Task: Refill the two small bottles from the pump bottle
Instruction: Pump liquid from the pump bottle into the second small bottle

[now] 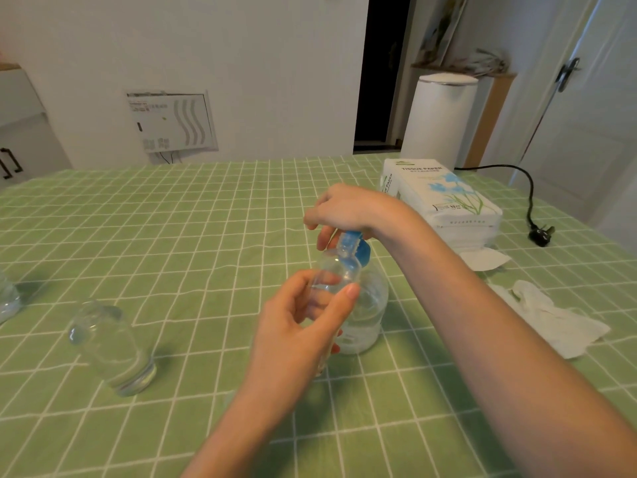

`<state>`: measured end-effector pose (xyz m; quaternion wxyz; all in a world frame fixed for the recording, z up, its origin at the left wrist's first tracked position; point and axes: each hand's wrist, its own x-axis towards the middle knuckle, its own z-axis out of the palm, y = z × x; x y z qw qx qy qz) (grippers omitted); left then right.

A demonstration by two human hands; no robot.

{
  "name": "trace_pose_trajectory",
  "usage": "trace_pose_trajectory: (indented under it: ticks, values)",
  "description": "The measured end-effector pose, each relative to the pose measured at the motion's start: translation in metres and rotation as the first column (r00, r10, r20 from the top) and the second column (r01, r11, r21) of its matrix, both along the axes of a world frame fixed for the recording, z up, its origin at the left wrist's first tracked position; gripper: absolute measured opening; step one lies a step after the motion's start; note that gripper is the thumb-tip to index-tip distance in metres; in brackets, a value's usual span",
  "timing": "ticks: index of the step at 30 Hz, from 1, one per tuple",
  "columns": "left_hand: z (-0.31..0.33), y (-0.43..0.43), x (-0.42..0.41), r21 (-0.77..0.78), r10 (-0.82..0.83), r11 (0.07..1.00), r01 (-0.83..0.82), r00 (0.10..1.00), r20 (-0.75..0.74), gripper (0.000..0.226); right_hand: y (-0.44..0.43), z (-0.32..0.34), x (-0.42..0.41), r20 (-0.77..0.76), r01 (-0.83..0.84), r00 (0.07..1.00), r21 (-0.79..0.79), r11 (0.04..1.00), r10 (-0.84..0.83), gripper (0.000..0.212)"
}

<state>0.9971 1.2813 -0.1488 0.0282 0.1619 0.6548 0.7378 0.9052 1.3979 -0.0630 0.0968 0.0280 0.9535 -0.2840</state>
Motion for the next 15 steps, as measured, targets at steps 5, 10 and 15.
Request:
trace_pose_trajectory:
  ticks: [5, 10, 15]
  values:
    - [-0.002, -0.001, 0.001, -0.023, 0.004, 1.000, -0.004, 1.000, 0.009, 0.033, 0.001, -0.008, -0.001, 0.012, 0.004, 1.000, -0.024, 1.000, -0.004, 0.029]
    - [-0.001, 0.000, 0.000, -0.025, 0.018, 1.000, -0.018, 1.000, -0.001, 0.038, 0.001, -0.005, -0.002, -0.042, 0.010, 0.999, -0.010, 1.000, -0.010, 0.034]
    - [0.002, 0.001, 0.000, -0.010, 0.021, 1.000, -0.021, 1.000, -0.002, 0.037, 0.002, 0.003, -0.001, -0.066, -0.001, 0.998, -0.005, 1.000, 0.000, 0.033]
